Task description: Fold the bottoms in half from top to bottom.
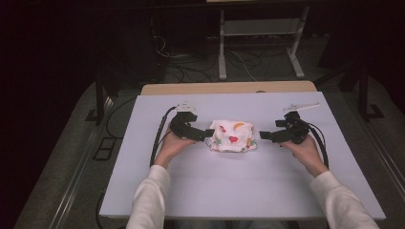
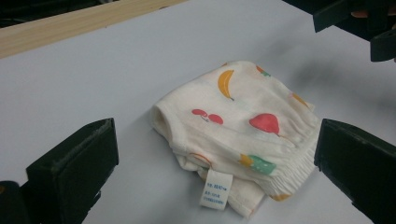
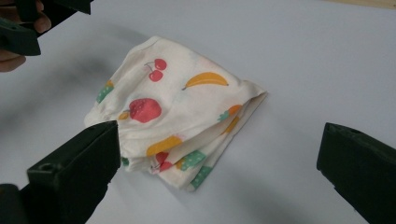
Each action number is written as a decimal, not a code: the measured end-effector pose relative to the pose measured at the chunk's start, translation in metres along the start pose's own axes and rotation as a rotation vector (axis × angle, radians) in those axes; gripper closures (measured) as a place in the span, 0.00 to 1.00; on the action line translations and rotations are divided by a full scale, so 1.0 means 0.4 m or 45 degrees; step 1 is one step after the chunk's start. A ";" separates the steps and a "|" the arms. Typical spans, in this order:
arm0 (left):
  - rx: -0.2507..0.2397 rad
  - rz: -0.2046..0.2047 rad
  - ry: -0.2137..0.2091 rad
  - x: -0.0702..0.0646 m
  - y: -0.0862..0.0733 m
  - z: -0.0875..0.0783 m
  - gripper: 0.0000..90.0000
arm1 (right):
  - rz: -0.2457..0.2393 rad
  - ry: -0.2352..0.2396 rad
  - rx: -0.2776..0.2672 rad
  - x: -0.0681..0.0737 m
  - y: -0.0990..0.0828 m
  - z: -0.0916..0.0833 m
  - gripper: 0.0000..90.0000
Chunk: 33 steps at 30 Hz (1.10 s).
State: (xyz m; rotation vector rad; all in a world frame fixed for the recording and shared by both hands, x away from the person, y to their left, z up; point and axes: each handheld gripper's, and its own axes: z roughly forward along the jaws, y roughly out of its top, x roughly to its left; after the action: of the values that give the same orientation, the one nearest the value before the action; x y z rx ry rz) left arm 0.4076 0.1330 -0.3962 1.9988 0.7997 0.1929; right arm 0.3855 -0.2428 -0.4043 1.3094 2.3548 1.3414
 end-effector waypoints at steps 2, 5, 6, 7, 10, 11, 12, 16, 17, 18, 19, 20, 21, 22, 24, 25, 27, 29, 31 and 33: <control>-0.007 -0.002 0.002 -0.006 -0.002 -0.009 0.00 | -0.008 -0.004 -0.006 0.004 -0.006 -0.009 0.00; -0.022 0.003 -0.001 -0.015 -0.006 -0.024 0.00 | -0.015 -0.013 -0.007 0.011 -0.016 -0.022 0.00; -0.030 0.003 -0.005 -0.020 -0.009 -0.029 0.00 | -0.015 -0.014 -0.008 0.013 -0.020 -0.026 0.00; -0.032 0.007 -0.004 -0.023 -0.011 -0.033 0.00 | -0.015 -0.013 -0.011 0.015 -0.025 -0.032 0.00; -0.037 0.010 -0.004 -0.027 -0.014 -0.046 0.00 | -0.019 -0.029 -0.014 0.019 -0.035 -0.045 0.00; -0.040 0.010 0.001 -0.027 -0.015 -0.052 0.00 | -0.019 -0.027 -0.016 0.019 -0.037 -0.048 0.00; -0.048 0.008 0.003 -0.028 -0.015 -0.058 0.00 | -0.016 -0.030 -0.010 0.021 -0.039 -0.052 0.00; -0.070 0.011 0.017 -0.031 -0.022 -0.084 0.00 | -0.026 -0.037 -0.013 0.029 -0.046 -0.070 0.00; -0.069 0.012 0.021 -0.032 -0.025 -0.091 0.00 | -0.033 -0.041 -0.015 0.032 -0.047 -0.075 0.00; -0.072 0.013 0.025 -0.034 -0.028 -0.097 0.00 | -0.037 -0.044 -0.016 0.035 -0.048 -0.079 0.00; -0.073 0.016 0.030 -0.036 -0.031 -0.102 0.00 | -0.039 -0.046 -0.021 0.037 -0.050 -0.083 0.00; -0.074 0.018 0.035 -0.037 -0.035 -0.108 0.00 | -0.041 -0.046 -0.025 0.040 -0.052 -0.086 0.00; -0.078 0.016 0.034 -0.039 -0.039 -0.113 0.00 | -0.044 -0.049 -0.031 0.042 -0.055 -0.090 0.00; -0.081 0.014 0.040 -0.041 -0.044 -0.117 0.00 | -0.045 -0.049 -0.033 0.044 -0.058 -0.093 0.00; -0.097 0.009 0.043 -0.044 -0.055 -0.127 0.00 | -0.052 -0.054 -0.031 0.049 -0.064 -0.100 0.00; -0.104 0.005 0.045 -0.046 -0.061 -0.131 0.00 | -0.053 -0.056 -0.035 0.051 -0.067 -0.103 0.00; -0.100 0.009 0.046 -0.049 -0.074 -0.138 0.00 | -0.052 -0.057 -0.040 0.055 -0.076 -0.111 0.00; -0.102 0.012 0.053 -0.053 -0.084 -0.145 0.00 | -0.054 -0.059 -0.041 0.059 -0.086 -0.119 0.00; -0.106 0.015 0.055 -0.058 -0.090 -0.154 0.00 | -0.055 -0.059 -0.045 0.062 -0.097 -0.127 0.00; -0.108 0.024 0.057 -0.063 -0.095 -0.163 0.00 | -0.056 -0.060 -0.050 0.064 -0.109 -0.135 0.00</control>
State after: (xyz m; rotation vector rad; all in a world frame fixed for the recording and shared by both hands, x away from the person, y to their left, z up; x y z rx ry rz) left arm 0.3422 0.1775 -0.3871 1.9288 0.7887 0.2793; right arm 0.3165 -0.2683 -0.3976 1.2567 2.3006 1.3232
